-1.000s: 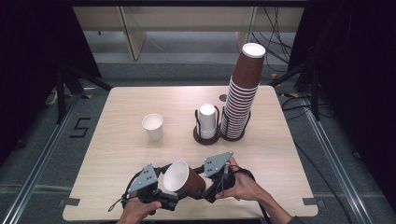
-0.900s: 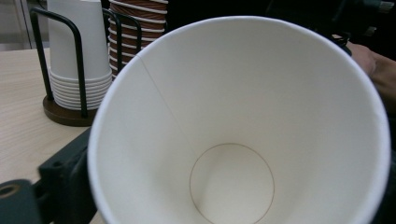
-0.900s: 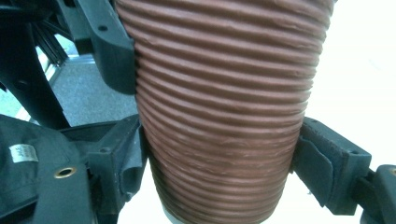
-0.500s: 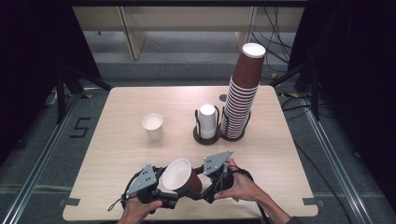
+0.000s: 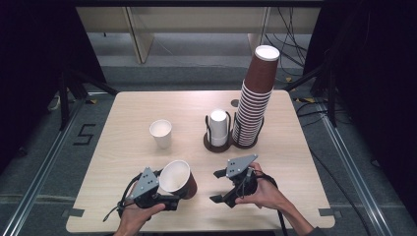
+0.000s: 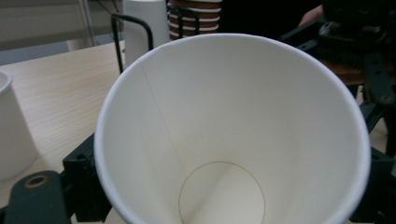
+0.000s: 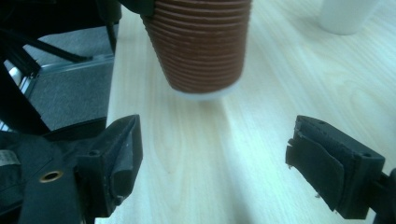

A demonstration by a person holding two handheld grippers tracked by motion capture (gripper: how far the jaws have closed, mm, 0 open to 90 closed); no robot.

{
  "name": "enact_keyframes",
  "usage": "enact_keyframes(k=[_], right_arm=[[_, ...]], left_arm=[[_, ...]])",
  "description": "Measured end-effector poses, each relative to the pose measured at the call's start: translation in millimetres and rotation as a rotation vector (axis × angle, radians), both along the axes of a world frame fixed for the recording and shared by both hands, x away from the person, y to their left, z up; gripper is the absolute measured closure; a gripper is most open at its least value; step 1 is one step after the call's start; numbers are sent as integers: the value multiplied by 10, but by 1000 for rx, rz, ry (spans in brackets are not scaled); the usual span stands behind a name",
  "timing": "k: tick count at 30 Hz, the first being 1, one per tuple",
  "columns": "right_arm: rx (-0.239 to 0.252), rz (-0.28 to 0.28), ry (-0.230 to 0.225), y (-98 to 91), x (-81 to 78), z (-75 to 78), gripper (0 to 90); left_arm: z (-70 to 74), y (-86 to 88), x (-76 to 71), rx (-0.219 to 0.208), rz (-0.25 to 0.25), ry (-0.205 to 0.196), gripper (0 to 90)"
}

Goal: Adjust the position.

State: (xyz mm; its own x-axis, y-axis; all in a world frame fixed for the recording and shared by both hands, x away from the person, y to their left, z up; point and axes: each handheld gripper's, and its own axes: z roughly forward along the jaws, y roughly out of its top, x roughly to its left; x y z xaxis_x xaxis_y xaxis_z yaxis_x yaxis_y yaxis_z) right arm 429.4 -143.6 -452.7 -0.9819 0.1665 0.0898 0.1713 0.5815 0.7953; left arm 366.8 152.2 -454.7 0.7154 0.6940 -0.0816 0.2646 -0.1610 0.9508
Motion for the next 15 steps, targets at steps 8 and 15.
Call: enact_keyframes(k=[8,15], right_arm=[[5,-96,-33,-190,62,40,178],[12,-157,-39,-347,76,22,179]], left_arm=[[2,117,59,86,108,-8,124],[-19,198,110,121,186,9,124]])
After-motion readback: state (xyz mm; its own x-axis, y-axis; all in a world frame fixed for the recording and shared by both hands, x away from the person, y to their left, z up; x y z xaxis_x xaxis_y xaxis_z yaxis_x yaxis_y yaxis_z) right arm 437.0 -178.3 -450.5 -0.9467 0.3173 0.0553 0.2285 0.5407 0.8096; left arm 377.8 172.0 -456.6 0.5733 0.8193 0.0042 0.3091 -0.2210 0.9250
